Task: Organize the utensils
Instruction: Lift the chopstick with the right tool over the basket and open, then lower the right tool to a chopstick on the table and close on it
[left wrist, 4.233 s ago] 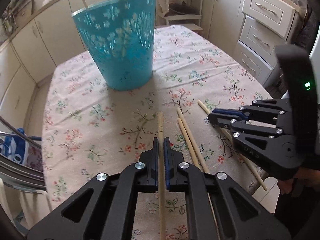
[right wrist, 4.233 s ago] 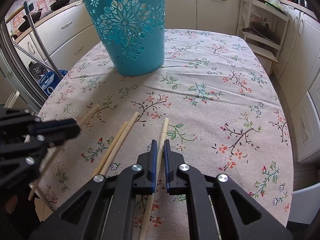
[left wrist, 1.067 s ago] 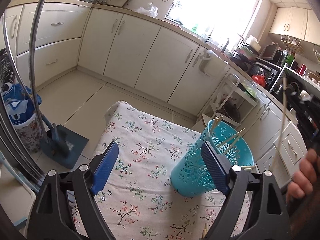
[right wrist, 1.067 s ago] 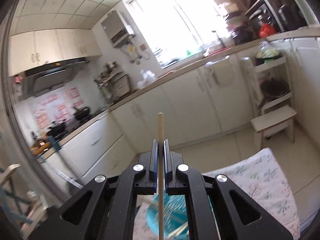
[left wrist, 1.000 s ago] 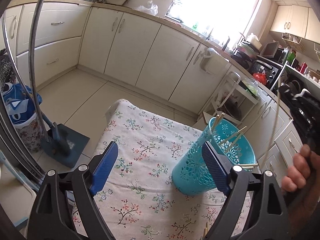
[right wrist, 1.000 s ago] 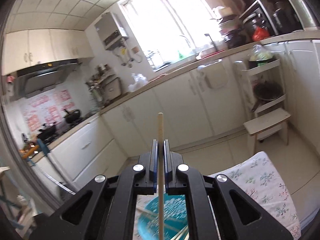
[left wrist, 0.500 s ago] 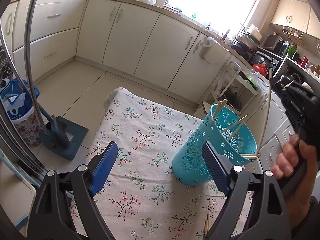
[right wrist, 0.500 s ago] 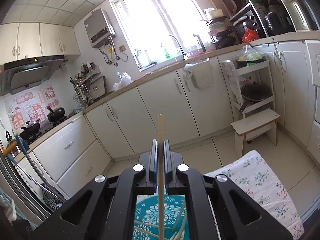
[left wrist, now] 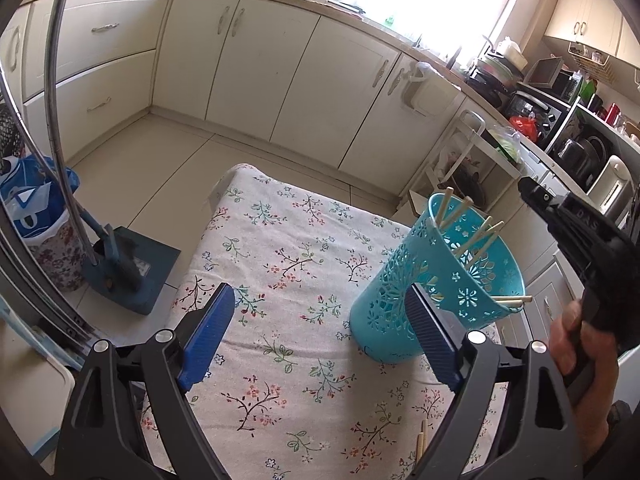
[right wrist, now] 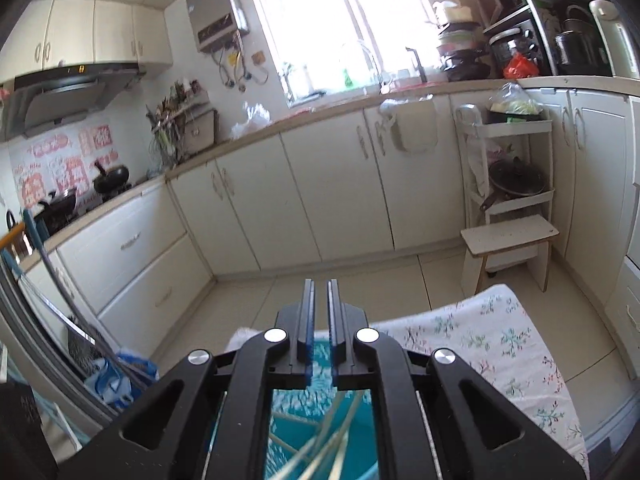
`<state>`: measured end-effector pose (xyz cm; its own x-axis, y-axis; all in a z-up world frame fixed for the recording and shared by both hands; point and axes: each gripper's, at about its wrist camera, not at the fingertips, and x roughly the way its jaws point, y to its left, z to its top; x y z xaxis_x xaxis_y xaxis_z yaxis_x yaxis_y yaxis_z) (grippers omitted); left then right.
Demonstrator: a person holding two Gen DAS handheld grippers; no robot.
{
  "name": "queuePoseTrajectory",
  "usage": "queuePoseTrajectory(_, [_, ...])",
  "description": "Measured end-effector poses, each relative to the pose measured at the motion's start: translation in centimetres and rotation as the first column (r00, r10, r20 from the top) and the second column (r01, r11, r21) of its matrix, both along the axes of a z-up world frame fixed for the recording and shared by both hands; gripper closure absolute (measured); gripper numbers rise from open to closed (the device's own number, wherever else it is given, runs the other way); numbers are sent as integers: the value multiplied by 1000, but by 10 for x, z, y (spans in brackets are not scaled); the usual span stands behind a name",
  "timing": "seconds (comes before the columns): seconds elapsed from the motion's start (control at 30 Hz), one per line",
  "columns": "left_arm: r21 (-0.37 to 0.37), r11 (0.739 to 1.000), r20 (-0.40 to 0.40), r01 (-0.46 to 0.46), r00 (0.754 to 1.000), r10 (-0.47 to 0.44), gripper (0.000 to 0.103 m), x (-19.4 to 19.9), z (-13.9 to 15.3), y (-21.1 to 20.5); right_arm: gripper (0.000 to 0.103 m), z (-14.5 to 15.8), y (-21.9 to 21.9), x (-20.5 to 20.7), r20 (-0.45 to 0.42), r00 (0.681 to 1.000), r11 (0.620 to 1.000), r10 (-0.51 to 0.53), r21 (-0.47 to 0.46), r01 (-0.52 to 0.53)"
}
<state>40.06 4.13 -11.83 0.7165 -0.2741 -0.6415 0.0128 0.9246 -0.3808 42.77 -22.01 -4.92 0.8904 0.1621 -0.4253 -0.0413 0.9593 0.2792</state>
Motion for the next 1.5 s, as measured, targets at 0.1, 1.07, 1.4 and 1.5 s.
queuePoseTrajectory(0.1, [12,1000,-5,3,1000,-3,20,-1,-1,0,80,4,-7,-21,20,1000,1000,0,5,0])
queuePoseTrajectory(1.07, [214,952,-123,217,973,-194,19,-26,-38,-51,82,-166,15,-161,-445,890,974,101,-139,-180])
queuePoseTrajectory(1.4, [247,860,-225,446,890,-397,19,-94,-77,-125,97,-165,-22,-163,-458,886,977,75,-146,-158])
queuePoseTrajectory(1.5, [290,823,-249,488,869,-427,19,-103,-83,-149,97,-164,-34,-162,-462,885,985,60,-117,-128])
